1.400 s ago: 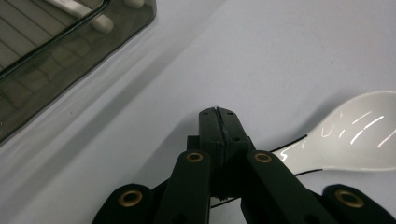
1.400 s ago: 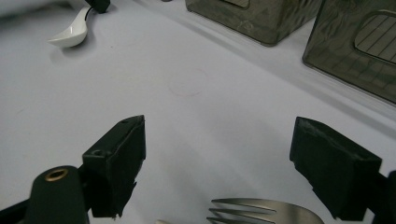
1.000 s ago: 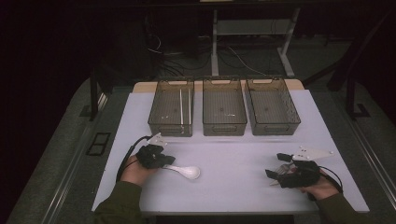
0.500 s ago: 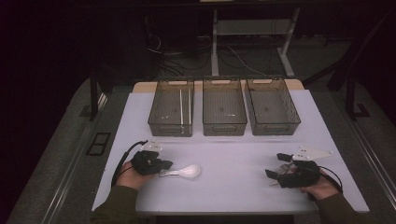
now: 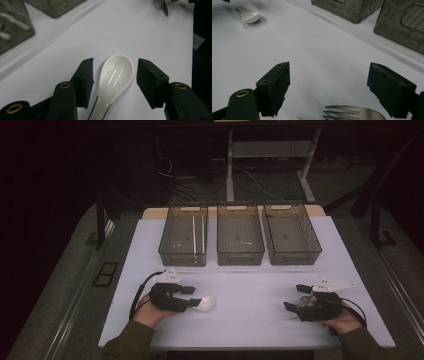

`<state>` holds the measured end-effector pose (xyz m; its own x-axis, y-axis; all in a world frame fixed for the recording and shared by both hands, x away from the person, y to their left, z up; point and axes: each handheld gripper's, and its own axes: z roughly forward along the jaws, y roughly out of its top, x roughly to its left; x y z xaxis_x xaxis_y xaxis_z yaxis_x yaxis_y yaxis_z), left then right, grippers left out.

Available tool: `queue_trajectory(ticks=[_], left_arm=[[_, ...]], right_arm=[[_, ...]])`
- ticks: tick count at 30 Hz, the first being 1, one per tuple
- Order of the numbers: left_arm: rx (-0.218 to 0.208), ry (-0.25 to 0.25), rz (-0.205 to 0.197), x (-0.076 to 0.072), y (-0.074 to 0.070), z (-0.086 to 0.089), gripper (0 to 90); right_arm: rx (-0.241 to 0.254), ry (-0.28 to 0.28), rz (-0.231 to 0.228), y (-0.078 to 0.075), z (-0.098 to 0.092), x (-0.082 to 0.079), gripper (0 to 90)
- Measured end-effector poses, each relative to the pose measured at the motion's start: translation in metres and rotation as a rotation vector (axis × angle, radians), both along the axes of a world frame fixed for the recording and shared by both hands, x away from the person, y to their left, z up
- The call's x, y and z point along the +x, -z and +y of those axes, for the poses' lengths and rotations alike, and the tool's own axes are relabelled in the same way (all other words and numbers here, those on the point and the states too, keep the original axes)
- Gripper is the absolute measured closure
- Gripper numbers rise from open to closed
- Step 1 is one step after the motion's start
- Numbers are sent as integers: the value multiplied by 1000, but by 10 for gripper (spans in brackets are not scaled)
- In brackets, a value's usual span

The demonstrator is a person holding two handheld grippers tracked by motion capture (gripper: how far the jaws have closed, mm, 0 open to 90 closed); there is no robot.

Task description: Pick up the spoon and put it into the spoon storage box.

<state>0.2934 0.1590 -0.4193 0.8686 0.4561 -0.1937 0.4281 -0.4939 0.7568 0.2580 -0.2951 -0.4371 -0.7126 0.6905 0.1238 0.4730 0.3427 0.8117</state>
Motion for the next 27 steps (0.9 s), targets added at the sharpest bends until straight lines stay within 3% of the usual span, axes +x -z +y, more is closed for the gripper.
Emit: queue_trajectory(ticks=[9,27], left_arm=[[51,11,28,4,13,-8,453],[112,29,21,7,22,-16,487]], right_arm=[[-6,-5,2,1,1,0,184],[-6,-4,5,1,0,1,183]])
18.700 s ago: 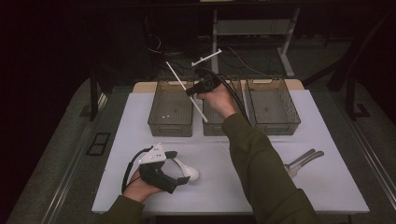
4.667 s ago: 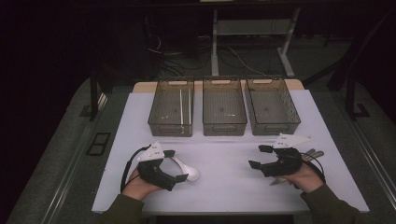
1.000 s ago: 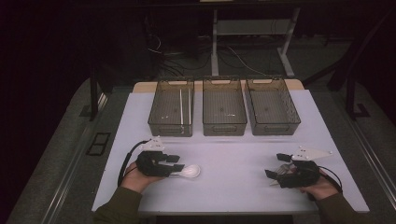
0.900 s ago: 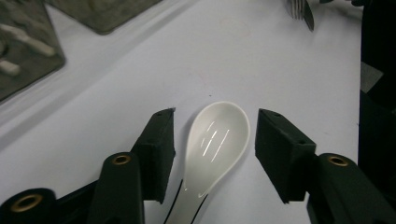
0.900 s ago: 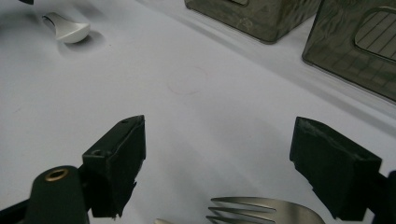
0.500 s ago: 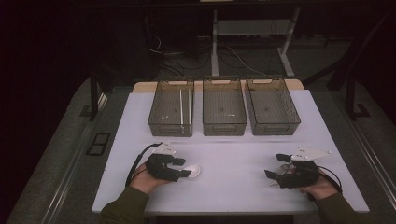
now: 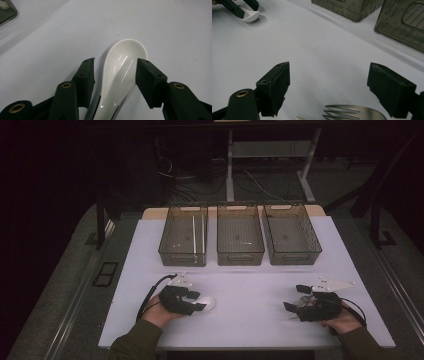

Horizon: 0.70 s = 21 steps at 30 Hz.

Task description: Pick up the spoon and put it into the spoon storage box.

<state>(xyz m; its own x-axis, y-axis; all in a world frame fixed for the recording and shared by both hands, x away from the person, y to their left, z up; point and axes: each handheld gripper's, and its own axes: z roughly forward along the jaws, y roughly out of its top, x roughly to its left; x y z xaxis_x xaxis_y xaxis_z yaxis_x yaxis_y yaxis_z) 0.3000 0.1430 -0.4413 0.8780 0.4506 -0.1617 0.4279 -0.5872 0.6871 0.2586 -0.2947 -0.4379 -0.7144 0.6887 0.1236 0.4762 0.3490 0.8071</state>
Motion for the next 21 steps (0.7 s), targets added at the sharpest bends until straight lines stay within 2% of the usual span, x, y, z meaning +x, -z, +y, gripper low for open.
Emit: queue_trajectory(ticks=[4,10,11,16,21], left_arm=[[14,0,3,-3,1,-2,502],[60,39,-33,-6,1,-5,546],[55,30,-32,-7,1,-6,555],[70,76,-37,-11,0,-9,631],[80,80,-38,-14,-2,-9,683]], right_arm=[[0,0,0,0,0,0,184],[2,1,-1,0,0,0,183],[1,1,0,0,0,0,184],[2,1,-1,0,0,0,184],[0,1,-2,0,0,0,184]])
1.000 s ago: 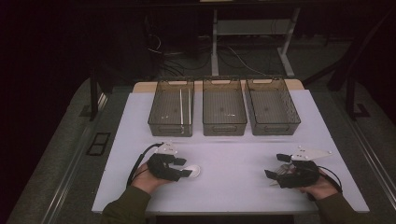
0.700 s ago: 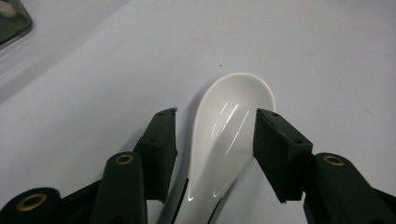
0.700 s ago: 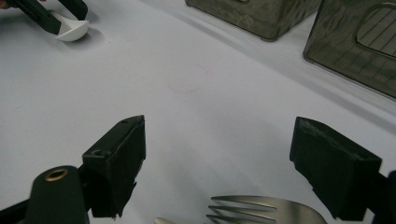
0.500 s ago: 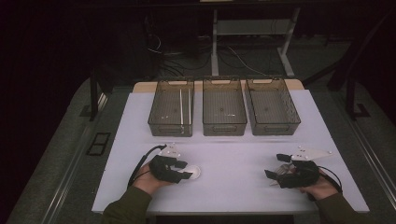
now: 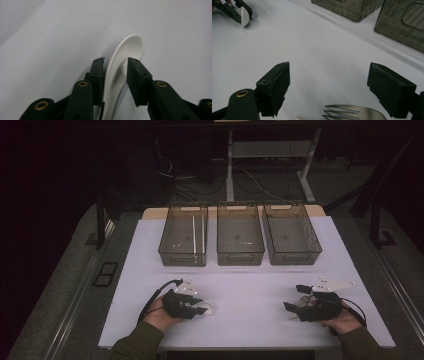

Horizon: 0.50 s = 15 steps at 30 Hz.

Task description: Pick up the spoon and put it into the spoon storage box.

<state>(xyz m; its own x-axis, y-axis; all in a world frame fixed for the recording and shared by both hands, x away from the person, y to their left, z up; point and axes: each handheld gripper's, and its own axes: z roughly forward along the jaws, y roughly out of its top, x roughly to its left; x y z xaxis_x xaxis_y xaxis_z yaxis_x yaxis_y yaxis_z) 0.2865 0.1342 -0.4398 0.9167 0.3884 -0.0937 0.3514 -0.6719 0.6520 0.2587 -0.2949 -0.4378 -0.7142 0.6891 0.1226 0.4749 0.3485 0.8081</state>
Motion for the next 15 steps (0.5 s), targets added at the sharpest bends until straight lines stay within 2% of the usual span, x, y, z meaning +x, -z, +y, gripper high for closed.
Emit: queue_trajectory(ticks=[6,15], left_arm=[[-7,24,-3,-1,-3,3,797],[-22,16,18,-1,-3,2,811]], right_arm=[[0,2,2,0,0,0,184],[10,6,8,0,-1,0,184]])
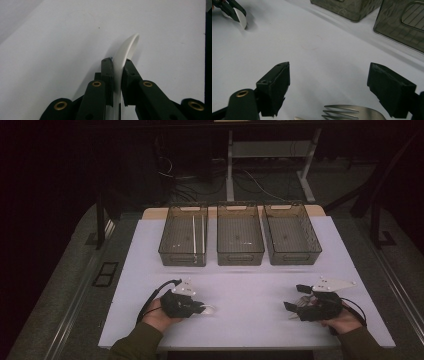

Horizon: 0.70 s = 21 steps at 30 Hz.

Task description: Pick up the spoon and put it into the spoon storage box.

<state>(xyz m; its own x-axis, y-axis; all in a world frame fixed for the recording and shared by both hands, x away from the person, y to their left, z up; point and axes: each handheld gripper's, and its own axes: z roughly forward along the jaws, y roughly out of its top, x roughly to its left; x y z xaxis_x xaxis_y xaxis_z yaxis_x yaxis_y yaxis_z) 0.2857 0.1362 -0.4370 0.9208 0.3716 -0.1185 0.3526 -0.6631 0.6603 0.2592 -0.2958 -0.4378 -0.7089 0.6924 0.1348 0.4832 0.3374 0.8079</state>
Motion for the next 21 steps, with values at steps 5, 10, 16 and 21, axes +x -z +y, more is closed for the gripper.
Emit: queue_trajectory(ticks=[5,10,16,21], left_arm=[[2,-7,3,1,-1,-1,813],[-7,-23,6,2,-2,-1,813],[-27,-25,-4,3,-7,0,813],[-59,-37,-6,7,-11,4,813]], right_arm=[[3,-3,-5,0,0,0,184],[8,-11,-15,-1,1,0,184],[22,-30,-33,-2,3,-1,141],[27,-12,-36,-2,5,-1,117]])
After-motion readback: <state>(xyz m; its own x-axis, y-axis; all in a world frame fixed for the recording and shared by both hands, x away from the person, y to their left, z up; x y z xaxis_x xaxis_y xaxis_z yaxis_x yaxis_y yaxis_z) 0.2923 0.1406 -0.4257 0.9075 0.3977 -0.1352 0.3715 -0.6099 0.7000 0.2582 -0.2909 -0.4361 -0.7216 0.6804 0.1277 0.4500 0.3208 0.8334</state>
